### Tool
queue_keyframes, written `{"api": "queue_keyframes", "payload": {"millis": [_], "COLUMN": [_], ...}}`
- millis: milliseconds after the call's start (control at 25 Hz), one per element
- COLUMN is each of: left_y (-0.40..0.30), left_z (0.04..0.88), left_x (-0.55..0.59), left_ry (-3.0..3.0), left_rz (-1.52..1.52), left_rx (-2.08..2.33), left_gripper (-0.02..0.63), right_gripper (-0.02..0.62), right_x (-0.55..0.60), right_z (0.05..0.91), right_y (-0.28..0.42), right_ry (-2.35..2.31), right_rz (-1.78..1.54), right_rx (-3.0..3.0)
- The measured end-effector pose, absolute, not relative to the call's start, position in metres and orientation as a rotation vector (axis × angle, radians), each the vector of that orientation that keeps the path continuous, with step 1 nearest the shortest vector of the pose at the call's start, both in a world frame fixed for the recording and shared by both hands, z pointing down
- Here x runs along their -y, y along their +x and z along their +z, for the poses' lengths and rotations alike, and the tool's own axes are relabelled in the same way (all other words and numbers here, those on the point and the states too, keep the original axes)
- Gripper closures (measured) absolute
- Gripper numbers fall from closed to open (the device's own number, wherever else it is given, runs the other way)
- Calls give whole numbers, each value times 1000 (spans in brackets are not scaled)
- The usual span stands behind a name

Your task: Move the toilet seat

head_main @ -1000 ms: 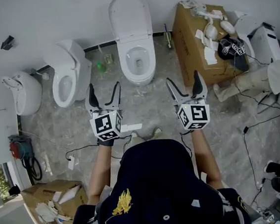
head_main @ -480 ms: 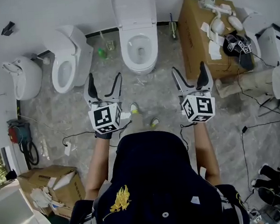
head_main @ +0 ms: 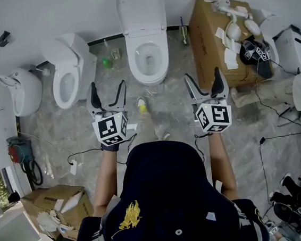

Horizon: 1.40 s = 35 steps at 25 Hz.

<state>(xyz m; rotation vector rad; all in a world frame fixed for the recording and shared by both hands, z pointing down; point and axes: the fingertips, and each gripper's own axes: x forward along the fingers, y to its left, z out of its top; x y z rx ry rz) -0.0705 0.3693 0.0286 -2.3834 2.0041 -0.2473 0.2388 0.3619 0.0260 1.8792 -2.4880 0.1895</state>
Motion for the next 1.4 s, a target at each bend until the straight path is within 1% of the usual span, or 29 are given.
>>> {"api": "queue_keyframes", "payload": {"millis": [160,400,560,800,1120,1400], "left_y": [-72,-98,-103,-138,-165,-157], "left_z": [32,45,62,72,139,194], "left_x": [-331,-269,-220,-144,-93,-88], "left_ry": [-2433,-2494,-2556,-2641,-2777,-2853], "left_rz": [-235,-218,-254,-237,-349,-450], "left_rx": [-1950,-1926,-1873,-1814,-1786,-1825], "left_gripper": [184,184,184,184,184,184], "right_gripper": [127,127,127,127,127,127], "right_x": [-329,-268,-229,-169,-142,-126], "right_z": [25,33,42,49,87,129], "right_y": [223,181,169,132,106,117], "right_ry": [1887,1875,1911,1939,1934,1917], "right_rz": [169,178,196,241,332,399], "right_rx": [2458,2444,2420,2332,2220,2145]}}
